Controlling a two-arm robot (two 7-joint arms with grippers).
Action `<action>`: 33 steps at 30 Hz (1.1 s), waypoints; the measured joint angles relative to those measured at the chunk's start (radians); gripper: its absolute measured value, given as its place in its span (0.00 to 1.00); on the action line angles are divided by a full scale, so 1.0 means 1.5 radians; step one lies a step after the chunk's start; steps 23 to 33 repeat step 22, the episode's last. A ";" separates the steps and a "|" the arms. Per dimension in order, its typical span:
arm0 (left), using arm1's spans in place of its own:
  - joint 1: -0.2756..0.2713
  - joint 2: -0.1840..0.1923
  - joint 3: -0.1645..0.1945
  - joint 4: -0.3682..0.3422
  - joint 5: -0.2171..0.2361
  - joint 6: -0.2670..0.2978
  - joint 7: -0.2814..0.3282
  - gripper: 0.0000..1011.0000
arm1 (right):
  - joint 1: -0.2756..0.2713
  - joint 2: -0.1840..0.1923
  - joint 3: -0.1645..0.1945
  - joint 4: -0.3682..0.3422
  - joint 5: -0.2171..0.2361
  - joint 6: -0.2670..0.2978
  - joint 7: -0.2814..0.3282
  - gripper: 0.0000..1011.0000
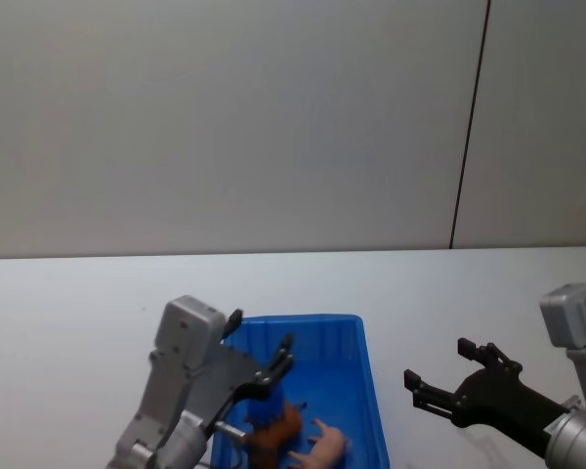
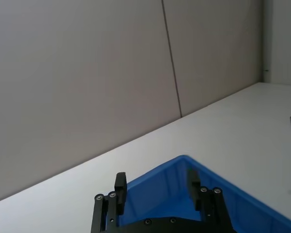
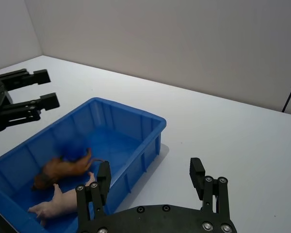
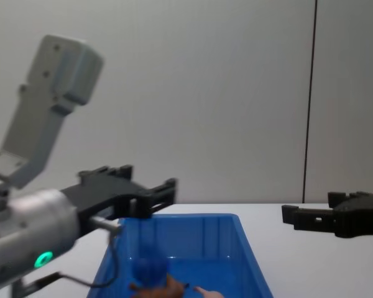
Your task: Pick up the two dolls from the table and place them into the box.
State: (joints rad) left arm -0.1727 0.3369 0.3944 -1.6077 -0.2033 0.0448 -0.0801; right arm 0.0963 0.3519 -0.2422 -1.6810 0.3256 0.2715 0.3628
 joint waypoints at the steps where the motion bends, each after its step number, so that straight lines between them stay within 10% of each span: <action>1: -0.004 -0.004 0.001 0.004 0.002 -0.003 -0.007 0.75 | 0.000 0.000 0.000 0.000 0.000 0.000 0.000 0.99; 10: -0.034 -0.036 0.012 0.035 0.012 -0.023 -0.047 0.99 | 0.000 0.000 0.000 0.000 0.000 0.000 0.000 0.99; 33: -0.047 -0.050 0.016 0.050 0.013 -0.037 -0.069 0.99 | 0.000 0.000 0.000 0.000 0.000 0.000 0.000 0.99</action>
